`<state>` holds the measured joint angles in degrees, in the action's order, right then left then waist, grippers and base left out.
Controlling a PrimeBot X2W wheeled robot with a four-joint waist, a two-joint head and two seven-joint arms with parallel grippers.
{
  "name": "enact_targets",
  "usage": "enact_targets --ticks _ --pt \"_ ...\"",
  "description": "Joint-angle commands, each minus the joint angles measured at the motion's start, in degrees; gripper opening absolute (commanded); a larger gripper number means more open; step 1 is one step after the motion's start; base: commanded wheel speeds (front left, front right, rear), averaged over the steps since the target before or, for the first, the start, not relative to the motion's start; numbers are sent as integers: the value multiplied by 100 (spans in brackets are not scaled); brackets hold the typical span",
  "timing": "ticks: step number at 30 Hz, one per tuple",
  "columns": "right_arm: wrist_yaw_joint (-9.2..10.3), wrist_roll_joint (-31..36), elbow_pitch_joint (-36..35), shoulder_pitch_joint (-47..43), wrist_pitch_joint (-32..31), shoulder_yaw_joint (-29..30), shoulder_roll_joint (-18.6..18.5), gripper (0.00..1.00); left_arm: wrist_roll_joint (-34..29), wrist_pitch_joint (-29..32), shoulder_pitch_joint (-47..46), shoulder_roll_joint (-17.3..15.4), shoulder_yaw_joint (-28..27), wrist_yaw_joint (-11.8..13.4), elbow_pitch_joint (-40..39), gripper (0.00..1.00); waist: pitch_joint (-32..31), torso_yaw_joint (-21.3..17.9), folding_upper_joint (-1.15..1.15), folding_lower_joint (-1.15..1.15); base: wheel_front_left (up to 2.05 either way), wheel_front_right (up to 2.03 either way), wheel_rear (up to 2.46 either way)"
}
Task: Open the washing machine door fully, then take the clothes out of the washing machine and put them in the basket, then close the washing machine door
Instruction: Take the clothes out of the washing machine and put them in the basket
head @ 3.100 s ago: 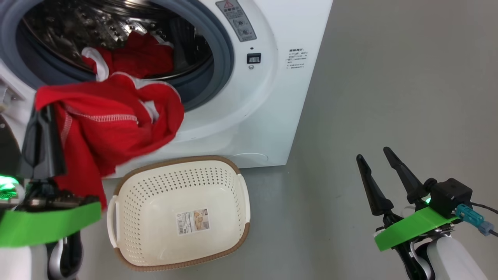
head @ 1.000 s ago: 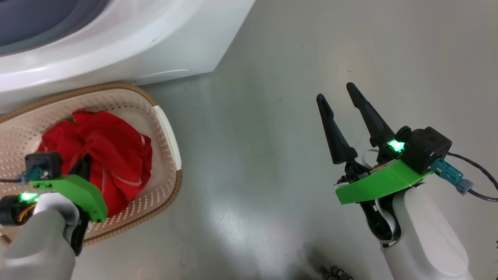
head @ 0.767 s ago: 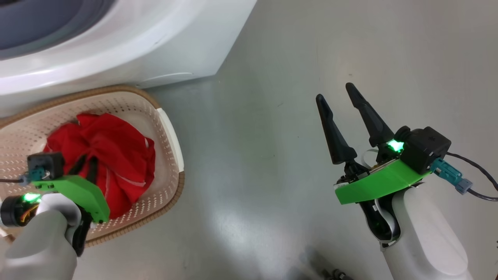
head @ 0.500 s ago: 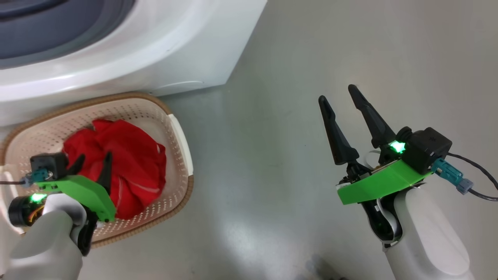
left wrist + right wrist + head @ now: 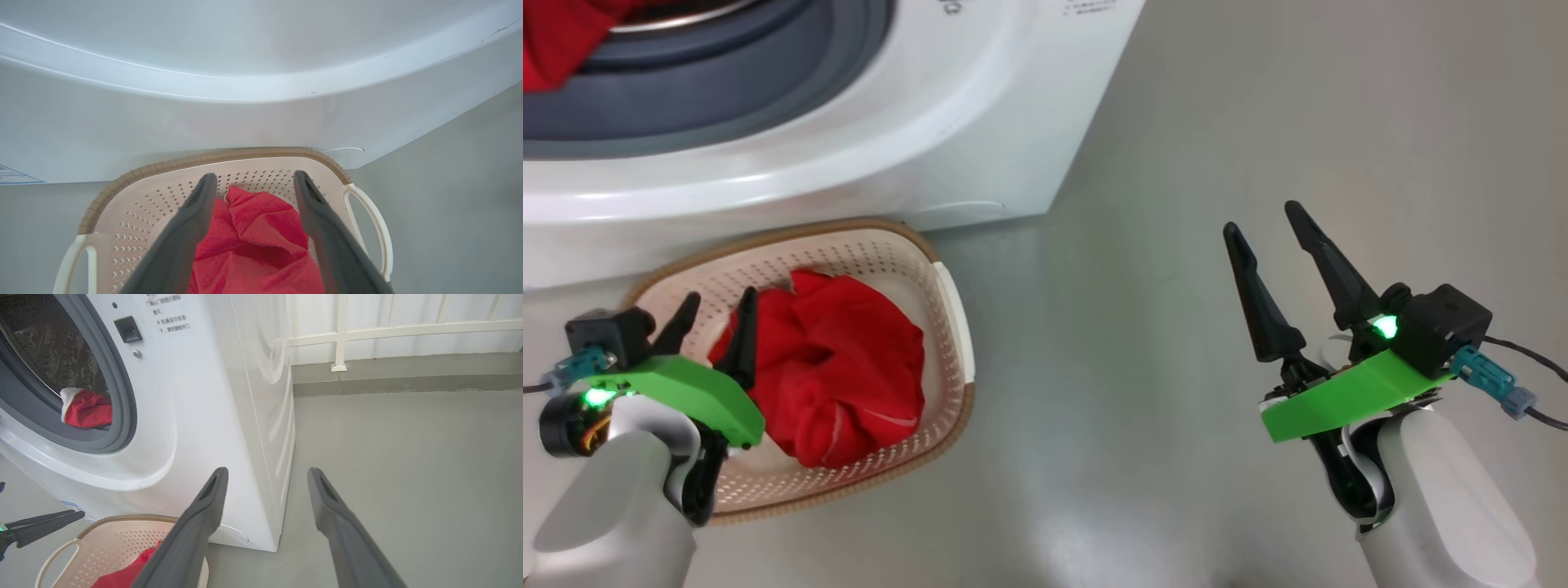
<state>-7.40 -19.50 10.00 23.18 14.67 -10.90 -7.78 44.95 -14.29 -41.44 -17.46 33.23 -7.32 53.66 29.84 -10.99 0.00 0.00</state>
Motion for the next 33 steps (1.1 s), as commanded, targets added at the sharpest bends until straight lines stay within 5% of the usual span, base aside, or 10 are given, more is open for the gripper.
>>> enact_targets --ticks 1,15,33 --pt "-9 27 -109 -170 33 -83 -46 100 -198 -70 133 -199 -347 -16 -233 100 -196 167 0 0 0 0 0" --pt "-9 -47 -7 -565 33 -4 -346 100 -1666 -71 1155 231 -2101 -16 -1840 100 -1037 511 0 0 0 0 0" --pt "-9 -154 -19 -1175 33 175 -656 100 -2557 -71 2560 475 -3135 -16 -3682 100 -1792 626 0 0 0 0 0"
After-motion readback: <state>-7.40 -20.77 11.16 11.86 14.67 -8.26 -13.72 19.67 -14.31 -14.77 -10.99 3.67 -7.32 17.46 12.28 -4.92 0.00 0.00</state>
